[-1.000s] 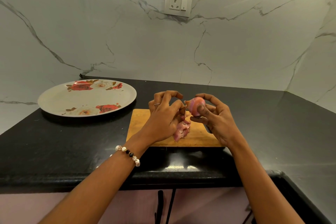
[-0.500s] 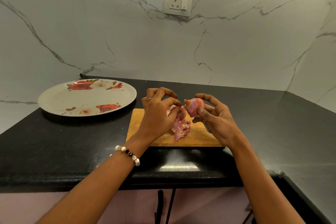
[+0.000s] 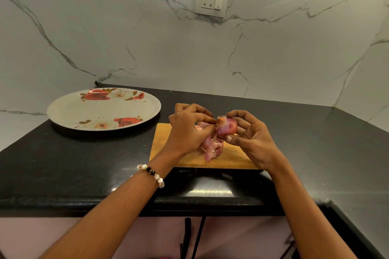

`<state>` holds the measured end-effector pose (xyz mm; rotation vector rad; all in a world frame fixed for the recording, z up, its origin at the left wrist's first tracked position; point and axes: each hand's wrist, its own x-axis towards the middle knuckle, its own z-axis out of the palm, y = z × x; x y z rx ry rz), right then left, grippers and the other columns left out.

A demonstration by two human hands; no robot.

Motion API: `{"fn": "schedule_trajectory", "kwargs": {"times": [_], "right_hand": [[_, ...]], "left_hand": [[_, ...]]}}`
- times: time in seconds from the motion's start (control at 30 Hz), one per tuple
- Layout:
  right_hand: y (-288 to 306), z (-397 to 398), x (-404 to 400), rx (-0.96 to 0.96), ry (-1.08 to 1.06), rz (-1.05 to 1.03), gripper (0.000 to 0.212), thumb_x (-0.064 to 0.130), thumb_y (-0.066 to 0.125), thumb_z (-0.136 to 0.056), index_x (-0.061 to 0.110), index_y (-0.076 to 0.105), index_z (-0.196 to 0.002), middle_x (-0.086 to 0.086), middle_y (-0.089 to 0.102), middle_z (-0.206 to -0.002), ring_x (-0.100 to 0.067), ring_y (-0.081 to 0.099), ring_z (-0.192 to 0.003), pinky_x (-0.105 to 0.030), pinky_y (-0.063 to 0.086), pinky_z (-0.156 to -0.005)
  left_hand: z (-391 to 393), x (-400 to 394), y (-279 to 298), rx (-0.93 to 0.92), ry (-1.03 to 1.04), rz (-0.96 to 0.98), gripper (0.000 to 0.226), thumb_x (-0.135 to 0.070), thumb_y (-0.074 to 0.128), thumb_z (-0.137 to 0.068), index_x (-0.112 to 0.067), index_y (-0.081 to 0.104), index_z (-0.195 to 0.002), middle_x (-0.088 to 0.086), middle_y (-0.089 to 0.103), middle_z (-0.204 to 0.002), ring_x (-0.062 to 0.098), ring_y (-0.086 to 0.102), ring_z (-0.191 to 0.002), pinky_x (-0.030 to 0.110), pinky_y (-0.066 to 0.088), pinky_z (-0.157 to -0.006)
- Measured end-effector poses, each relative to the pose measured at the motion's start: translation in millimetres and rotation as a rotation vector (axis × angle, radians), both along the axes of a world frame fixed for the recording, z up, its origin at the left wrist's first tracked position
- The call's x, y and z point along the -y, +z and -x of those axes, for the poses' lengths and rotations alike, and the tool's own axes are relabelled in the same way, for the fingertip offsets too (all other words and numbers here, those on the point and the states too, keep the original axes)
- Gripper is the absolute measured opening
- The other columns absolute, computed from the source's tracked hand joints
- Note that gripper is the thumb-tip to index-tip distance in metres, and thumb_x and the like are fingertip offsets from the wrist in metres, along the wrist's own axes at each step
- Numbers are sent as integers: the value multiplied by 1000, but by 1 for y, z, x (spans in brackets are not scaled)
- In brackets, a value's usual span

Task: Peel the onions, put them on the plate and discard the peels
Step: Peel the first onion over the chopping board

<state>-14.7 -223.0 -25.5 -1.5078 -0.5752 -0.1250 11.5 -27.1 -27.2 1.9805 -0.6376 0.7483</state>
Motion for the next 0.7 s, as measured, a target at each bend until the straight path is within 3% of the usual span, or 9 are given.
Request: {"fn": "schedule_trajectory", "kwargs": {"times": [0.17,0.3,0.53,0.7], "right_hand": [[0,0,0,4,-13,23,62,34,97,-56,26,68,-110,-12,63,-123,-34,62,-119,-40,59,-87],[0,-1,0,11,-17,16,63,32,97,-55,24,68,-111,-16,62,-125,-34,61,-120,-42,59,-88],[0,-2,2,24,-15,7,61,30,96,-58,24,68,-111,-18,62,-126,-35,61,-120,-42,59,-88],[0,-2,1,23,-11,16,61,32,96,-57,26,68,-111,-15,63,-126,-33,60,-121,-42,59,-88]], "left_hand": [[-2,-1,0,1,-7,12,11,-29,74,-78,-25,76,-88,-28,56,-88,10,40,-105,55,41,-86],[0,0,1,8,10,20,20,-37,65,-75,-26,76,-88,-31,54,-85,10,40,-104,54,41,-84],[2,-2,3,-73,-28,15,15,-31,76,-78,-23,77,-90,-30,57,-88,10,39,-108,54,39,-90],[2,-3,4,-144,-56,56,5,-30,78,-76,-30,74,-79,-28,60,-89,11,40,-110,54,39,-93]]}}
